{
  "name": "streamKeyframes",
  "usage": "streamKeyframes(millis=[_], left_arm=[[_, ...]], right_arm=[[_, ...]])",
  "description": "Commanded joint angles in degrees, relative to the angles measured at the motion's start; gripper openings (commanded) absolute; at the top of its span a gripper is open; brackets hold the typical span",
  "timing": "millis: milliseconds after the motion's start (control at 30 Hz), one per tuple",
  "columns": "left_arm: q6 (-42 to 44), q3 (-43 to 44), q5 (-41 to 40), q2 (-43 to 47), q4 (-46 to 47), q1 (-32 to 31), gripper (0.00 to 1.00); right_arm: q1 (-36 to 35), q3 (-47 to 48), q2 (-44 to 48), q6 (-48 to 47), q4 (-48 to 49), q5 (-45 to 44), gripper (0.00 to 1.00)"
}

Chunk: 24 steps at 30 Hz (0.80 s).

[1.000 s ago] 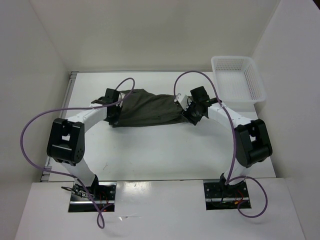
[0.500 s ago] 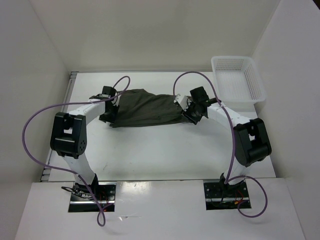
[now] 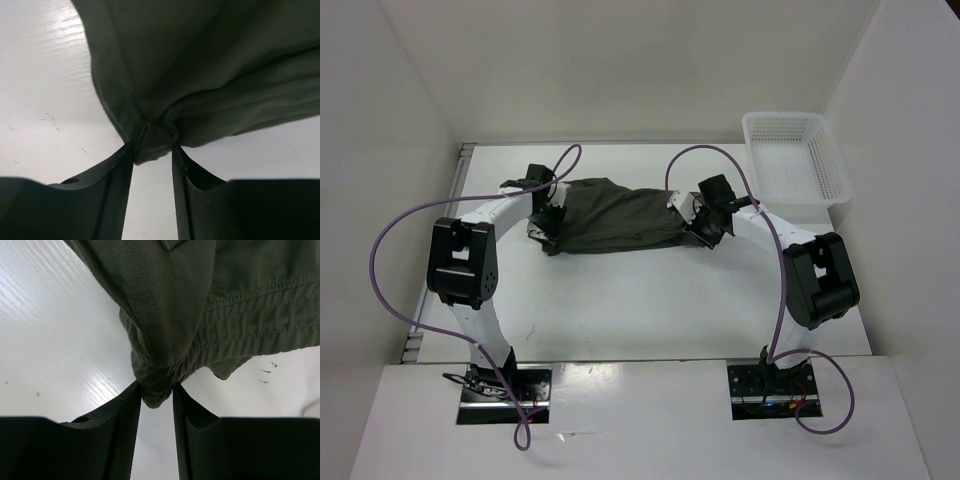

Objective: Fold and stack the shorts
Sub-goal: Fold the shorts

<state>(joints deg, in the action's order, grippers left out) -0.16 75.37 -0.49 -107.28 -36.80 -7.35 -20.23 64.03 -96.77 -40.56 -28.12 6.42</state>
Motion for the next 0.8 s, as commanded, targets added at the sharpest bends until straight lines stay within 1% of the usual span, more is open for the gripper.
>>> streamKeyframes(millis=[0,33,133,200,267,467,500,533,567,600,633,667,700,767], left_arm=[[0.16,2.15,5.93,-0.47,-3.11,0.32,0.42],[0.16,2.15,6.72,-0.47,-3.63,0.32,0.4],[0.16,1.62,7.26,0.94,-3.63,0.32,0.4],[0.16,0.22,5.77,0.94,-2.84,0.32,0.4],[0.16,0.21,2.79,-0.99,-2.32,0.32,0.4],[0.16,-2.07,0.15,-4.06,-1.26,0.85,0.4],[0.16,-2.07,0.14,-4.59,-0.39,0.85,0.38],[0.16,-2.07,-0.82,-5.91,0.4,0.85,0.36],[0.16,-2.07,-1.35,-6.53,0.41,0.85,0.24],[0.16,-1.38,-1.88,-7.06,0.93,0.85,0.18],[0.16,-0.85,-1.88,-7.58,0.94,0.85,0.12],[0.16,-0.32,-1.88,-7.59,1.55,0.85,0.05],[0.16,0.38,-1.88,-7.59,1.55,0.85,0.03],[0.16,0.39,-3.19,-5.31,2.78,0.85,0.01]], right_arm=[[-0.43,0.13,-0.08,-1.37,2.02,-0.17,0.35],[-0.43,0.13,-0.08,-1.37,2.02,-0.17,0.35],[-0.43,0.13,-0.08,-1.37,2.02,-0.17,0.35],[-0.43,0.13,-0.08,-1.37,2.02,-0.17,0.35],[-0.95,0.13,-0.08,-1.37,2.02,-0.17,0.35],[-0.95,0.66,-0.61,-1.9,2.02,-0.17,0.35],[-0.95,0.66,-0.61,-1.9,2.02,-0.17,0.33],[-0.95,0.66,-0.61,-1.9,2.62,-0.17,0.27],[-0.95,0.66,-0.61,-1.9,2.63,-0.17,0.22],[-0.95,0.66,-0.61,-1.9,3.41,-0.96,0.16],[-0.95,1.27,-0.61,-1.9,3.94,-2.01,0.05],[-0.95,1.27,-0.61,-1.9,3.95,-2.02,0.02],[-0.95,2.14,-0.61,-1.9,3.95,-2.89,0.0],[-0.95,4.25,-0.61,-1.9,2.9,-3.43,0.0]])
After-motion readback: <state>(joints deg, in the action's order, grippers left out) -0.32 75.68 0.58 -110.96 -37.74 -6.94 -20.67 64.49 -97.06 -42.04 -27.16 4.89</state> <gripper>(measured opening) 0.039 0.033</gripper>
